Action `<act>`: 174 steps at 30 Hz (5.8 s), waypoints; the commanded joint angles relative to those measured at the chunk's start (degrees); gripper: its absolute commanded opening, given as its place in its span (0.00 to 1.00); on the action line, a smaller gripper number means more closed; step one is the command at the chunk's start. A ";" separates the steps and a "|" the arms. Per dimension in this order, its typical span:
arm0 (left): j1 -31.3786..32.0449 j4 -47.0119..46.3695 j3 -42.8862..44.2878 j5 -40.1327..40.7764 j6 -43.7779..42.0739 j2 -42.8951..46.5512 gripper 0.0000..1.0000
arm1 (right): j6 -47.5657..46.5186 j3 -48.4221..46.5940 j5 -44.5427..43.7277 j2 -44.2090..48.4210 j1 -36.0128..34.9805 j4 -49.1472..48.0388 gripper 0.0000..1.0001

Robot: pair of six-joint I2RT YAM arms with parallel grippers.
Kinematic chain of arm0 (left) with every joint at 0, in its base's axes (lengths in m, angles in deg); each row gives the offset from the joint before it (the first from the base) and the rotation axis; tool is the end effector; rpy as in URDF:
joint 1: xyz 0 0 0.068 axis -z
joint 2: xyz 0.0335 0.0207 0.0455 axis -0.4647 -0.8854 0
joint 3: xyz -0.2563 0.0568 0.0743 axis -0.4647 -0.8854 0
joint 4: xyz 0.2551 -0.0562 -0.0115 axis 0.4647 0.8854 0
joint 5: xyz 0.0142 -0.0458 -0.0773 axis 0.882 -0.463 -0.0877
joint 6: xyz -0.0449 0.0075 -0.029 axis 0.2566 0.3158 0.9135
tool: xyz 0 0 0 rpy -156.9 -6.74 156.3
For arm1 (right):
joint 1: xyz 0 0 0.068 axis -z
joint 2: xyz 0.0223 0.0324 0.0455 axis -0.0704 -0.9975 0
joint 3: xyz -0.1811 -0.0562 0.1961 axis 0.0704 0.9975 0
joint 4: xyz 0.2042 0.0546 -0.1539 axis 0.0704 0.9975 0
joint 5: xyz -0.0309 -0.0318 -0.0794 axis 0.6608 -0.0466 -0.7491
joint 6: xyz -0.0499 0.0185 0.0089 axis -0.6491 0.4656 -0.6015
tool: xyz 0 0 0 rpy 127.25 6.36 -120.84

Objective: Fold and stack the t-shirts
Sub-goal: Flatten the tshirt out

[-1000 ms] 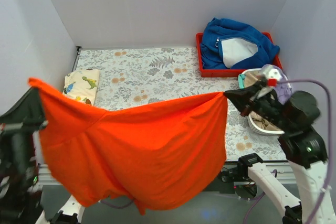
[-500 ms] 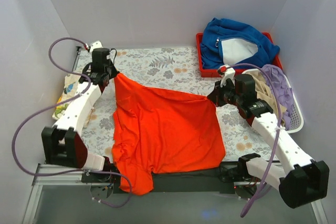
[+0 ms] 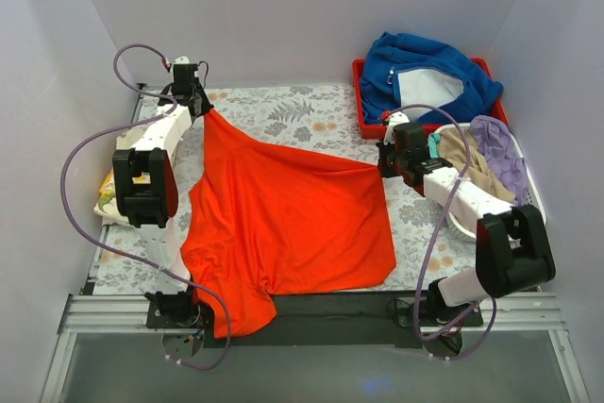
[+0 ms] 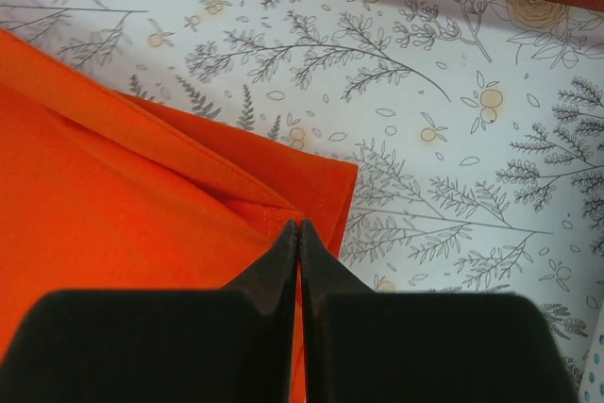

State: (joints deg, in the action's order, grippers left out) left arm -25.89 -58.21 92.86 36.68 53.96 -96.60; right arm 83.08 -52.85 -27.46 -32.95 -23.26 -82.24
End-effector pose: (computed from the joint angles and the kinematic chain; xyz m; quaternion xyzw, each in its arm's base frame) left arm 0.4563 -0.0063 0.2580 -0.4692 0.7722 -0.1178 0.4118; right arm 0.2904 0.0995 0.2325 -0.0966 0.8871 0.0757 0.4451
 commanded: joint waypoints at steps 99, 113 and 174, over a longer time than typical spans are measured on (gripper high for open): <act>-6.81 12.07 28.10 -50.78 1.22 -26.00 0.12 | 12.67 -0.98 -7.77 -2.30 7.26 13.62 0.78; -6.90 12.34 28.80 -50.26 1.31 -27.77 0.12 | 15.83 3.24 11.30 -0.38 12.72 9.22 0.58; -6.90 11.28 24.94 -46.31 1.31 -25.57 0.11 | 6.61 -4.15 7.71 -4.34 14.04 14.50 0.22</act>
State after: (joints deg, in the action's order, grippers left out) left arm -32.84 -46.63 117.58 -10.10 56.03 -125.06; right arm 89.50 -59.17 -21.71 -40.41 -9.29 -69.60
